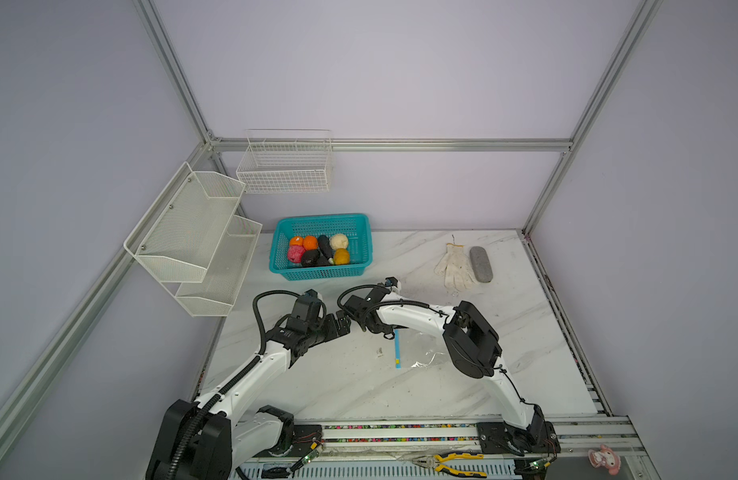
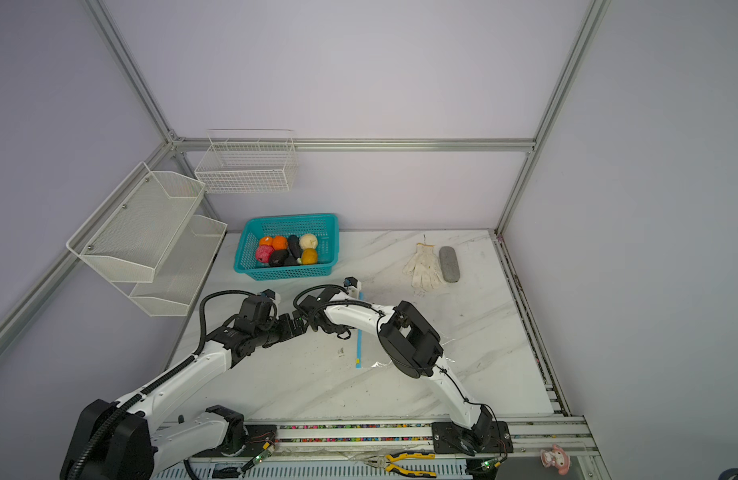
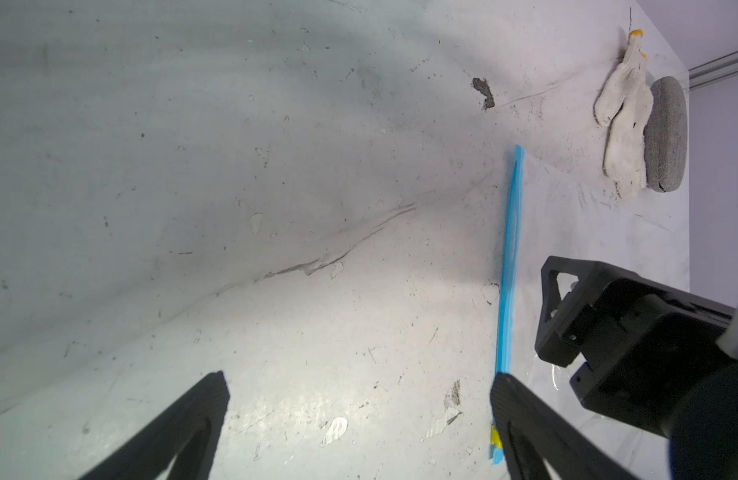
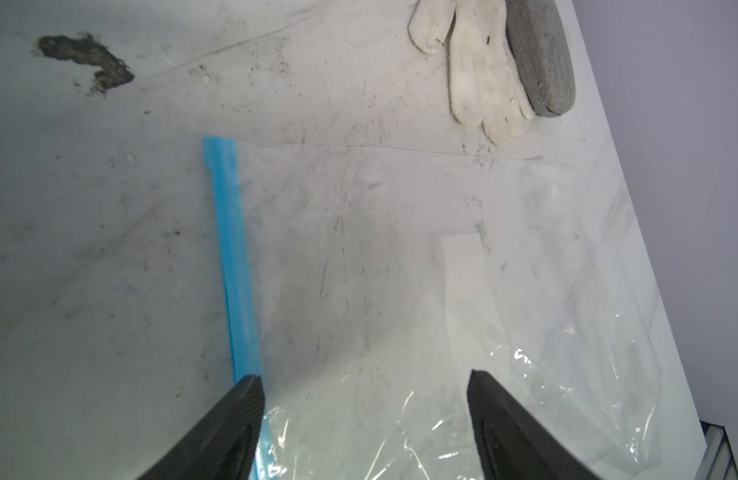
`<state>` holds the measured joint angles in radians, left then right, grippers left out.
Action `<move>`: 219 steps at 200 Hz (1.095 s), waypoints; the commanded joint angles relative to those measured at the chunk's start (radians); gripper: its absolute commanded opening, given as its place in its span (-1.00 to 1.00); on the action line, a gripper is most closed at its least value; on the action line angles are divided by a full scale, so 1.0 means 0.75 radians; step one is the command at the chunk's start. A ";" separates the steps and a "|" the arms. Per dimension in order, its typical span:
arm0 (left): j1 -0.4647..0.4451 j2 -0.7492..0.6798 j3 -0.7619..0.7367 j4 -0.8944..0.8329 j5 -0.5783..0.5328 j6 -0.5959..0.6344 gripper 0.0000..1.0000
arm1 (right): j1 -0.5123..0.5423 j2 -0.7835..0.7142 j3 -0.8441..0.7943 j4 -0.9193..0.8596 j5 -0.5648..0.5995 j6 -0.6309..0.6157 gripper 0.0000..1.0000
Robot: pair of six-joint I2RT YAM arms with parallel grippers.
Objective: Place the food in the zip-top bag and seal the zipper
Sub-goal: 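Reach the right gripper across to the blue zipper end nearest the robot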
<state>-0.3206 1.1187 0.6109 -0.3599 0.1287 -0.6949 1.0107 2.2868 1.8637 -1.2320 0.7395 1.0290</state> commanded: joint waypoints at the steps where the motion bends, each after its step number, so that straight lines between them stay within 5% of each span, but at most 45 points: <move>1: 0.004 -0.067 -0.051 0.011 0.025 -0.027 1.00 | 0.027 0.033 0.020 -0.039 -0.046 0.034 0.62; 43: 0.041 -0.175 -0.063 -0.136 -0.127 -0.092 1.00 | 0.029 0.041 0.036 0.006 -0.087 -0.006 0.62; 219: 0.073 -0.139 -0.088 -0.086 -0.110 -0.098 1.00 | 0.027 0.123 0.026 -0.102 0.006 0.119 0.24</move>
<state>-0.2741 1.0107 0.5900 -0.4492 0.0471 -0.7677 1.0267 2.3753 1.8931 -1.2552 0.7109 1.0618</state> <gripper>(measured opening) 0.999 0.635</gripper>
